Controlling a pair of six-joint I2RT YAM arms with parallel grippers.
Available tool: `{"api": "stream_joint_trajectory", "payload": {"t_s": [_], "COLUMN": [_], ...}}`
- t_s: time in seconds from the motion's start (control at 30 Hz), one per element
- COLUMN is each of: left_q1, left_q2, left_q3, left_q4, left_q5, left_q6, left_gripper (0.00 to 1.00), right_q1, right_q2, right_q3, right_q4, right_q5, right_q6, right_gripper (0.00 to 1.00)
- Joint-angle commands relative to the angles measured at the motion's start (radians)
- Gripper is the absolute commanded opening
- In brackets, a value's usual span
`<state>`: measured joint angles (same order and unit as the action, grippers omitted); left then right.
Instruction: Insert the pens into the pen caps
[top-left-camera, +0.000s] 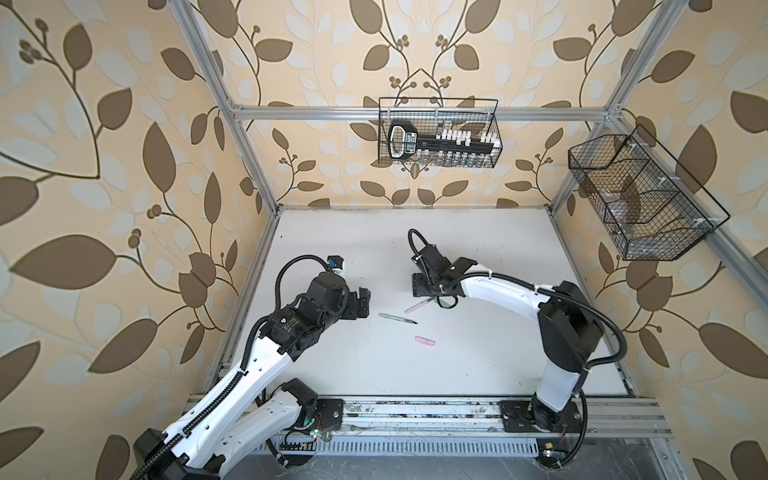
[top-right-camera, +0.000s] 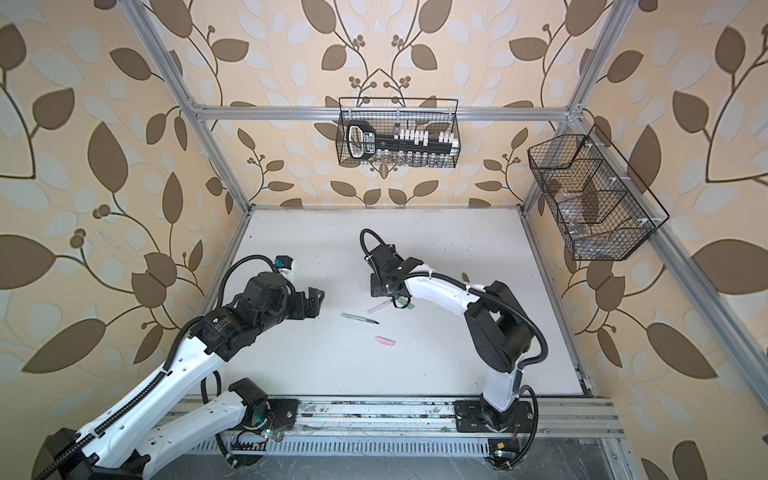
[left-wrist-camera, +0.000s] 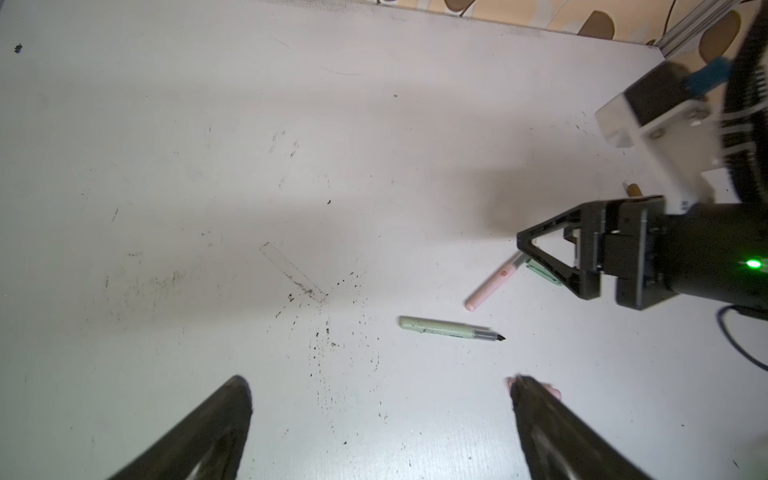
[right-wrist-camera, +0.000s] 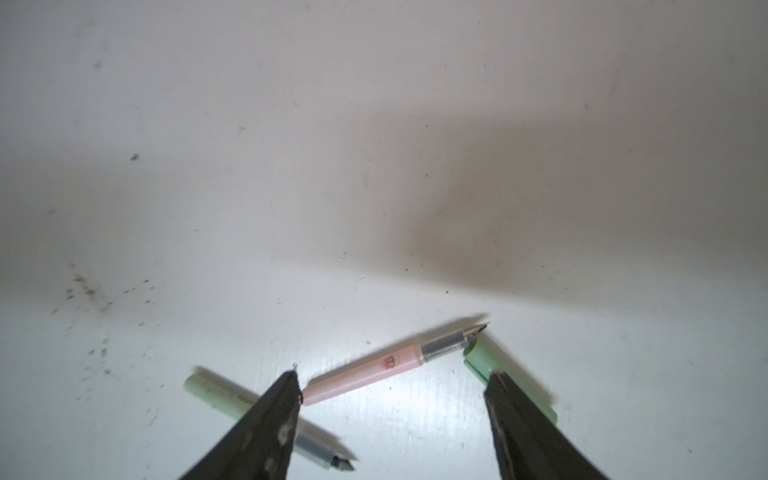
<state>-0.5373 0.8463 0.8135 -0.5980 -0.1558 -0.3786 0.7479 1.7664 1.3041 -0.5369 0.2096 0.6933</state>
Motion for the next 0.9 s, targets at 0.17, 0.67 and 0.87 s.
{"api": "stream_joint_trajectory", "payload": {"t_s": [0.17, 0.67, 0.87], "left_q1": [-0.002, -0.001, -0.002], "left_q2": [-0.006, -0.024, -0.026], "left_q3": [-0.019, -0.027, -0.032], "left_q4": [0.041, 0.029, 0.03], "left_q5": [0.025, 0.018, 0.01], "left_q6": [-0.029, -0.027, -0.029], "left_gripper": [0.99, 0.99, 0.99], "right_q1": [0.045, -0.032, -0.015], "right_q2": [-0.001, 0.135, 0.22], "right_q3": [-0.176, -0.116, -0.01], "right_q4": [0.1, 0.159, 0.067], "right_q5": [-0.106, -0.131, -0.089], "right_q6": [0.173, 0.119, 0.061], "right_gripper": [0.72, 0.73, 0.73]}}
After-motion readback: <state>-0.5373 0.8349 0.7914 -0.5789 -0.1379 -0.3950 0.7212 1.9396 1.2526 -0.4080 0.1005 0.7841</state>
